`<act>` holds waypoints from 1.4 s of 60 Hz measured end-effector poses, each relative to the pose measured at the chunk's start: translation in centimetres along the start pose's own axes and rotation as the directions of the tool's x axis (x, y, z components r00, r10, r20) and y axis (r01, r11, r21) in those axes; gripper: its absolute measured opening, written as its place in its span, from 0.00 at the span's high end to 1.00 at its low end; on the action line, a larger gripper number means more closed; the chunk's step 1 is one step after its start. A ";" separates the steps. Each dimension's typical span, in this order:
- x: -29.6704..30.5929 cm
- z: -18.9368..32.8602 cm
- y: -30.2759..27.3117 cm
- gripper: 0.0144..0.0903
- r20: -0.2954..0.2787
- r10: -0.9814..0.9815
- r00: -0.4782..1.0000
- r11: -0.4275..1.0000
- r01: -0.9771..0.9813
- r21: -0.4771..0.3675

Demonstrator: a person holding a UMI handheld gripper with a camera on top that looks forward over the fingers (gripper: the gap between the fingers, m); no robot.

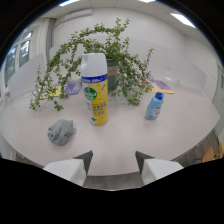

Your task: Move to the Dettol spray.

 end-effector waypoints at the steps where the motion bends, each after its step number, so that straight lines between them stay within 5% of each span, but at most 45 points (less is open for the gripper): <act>1: -0.2 0.0 0.0 0.07 0.001 -0.001 1.000 1.000 0.001 0.001; 84: -6.2 8.8 -3.6 0.08 0.010 -0.057 0.998 0.998 0.057 0.037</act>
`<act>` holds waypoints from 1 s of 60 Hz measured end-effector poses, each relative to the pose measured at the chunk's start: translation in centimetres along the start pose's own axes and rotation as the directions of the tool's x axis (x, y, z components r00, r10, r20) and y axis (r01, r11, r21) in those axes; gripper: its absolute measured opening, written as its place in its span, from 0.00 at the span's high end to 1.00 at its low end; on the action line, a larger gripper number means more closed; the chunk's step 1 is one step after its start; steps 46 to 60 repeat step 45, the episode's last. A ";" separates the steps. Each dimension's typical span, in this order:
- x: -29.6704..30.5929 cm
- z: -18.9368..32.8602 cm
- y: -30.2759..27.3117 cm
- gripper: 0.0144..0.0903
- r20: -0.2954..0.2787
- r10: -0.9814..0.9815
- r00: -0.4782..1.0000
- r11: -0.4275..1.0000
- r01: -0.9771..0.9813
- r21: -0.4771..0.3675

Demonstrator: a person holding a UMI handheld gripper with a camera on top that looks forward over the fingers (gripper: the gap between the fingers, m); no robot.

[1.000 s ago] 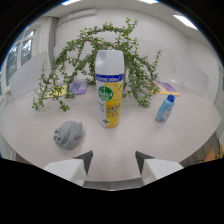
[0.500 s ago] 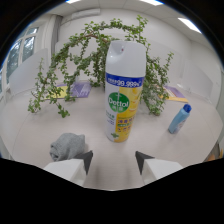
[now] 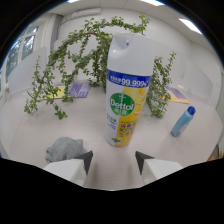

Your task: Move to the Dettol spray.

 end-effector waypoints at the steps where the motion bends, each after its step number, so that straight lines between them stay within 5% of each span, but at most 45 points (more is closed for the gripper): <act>1: 0.0 0.1 0.0 0.08 -0.001 0.000 1.000 1.000 0.000 -0.001; 60: 0.2 1.2 -0.5 0.08 -0.007 0.025 1.000 1.000 -0.025 0.001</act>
